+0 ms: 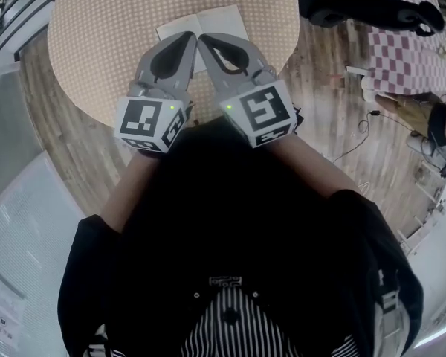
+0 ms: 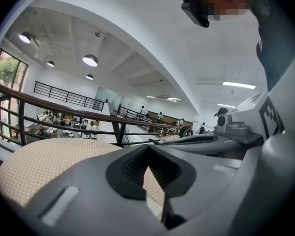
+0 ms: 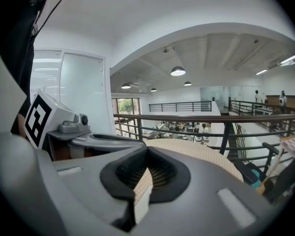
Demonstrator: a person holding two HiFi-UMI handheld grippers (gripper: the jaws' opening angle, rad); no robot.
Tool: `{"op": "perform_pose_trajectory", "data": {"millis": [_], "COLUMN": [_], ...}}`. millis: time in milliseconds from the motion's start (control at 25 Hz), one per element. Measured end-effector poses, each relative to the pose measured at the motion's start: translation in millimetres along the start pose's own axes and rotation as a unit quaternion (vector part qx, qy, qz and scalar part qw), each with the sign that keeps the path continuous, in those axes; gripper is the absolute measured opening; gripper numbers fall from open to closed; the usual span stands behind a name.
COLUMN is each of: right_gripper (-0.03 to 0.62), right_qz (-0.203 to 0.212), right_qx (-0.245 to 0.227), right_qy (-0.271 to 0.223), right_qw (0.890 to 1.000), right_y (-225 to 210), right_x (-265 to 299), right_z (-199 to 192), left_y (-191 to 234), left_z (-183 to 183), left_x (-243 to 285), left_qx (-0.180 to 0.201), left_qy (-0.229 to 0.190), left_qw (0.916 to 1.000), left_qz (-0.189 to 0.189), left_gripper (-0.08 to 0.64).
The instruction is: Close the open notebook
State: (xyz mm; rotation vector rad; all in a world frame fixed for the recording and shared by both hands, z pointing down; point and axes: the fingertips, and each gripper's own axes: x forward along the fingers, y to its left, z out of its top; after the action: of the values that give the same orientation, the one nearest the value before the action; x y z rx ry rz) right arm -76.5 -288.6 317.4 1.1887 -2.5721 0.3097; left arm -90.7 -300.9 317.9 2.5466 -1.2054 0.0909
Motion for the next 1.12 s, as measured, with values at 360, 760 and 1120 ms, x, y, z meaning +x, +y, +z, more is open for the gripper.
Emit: {"op": "perform_pose_trajectory", "data": {"millis": [360,760,1120], "right_gripper": [0.0,0.002,0.002], "right_qz": [0.036,0.043,0.013], "right_qx": [0.018,0.049,0.066], "right_qy": [-0.014,0.02,0.086], "right_qw": [0.999,0.998,0.994], "right_y": [-31,-68,-114], "right_x": [18,32,39], "right_z": [-16,-58,-117], "left_y": [12,14,4], "left_z": [-18,-61,-115], "left_x": [35,74,120], "left_qx": [-0.012,-0.047,-0.062], "left_qy": [0.03,0.086,0.141], "left_qw": [0.9992,0.9943,0.9881], "left_qz": [0.024,0.044,0.006], "left_gripper": [0.005,0.006,0.006]}}
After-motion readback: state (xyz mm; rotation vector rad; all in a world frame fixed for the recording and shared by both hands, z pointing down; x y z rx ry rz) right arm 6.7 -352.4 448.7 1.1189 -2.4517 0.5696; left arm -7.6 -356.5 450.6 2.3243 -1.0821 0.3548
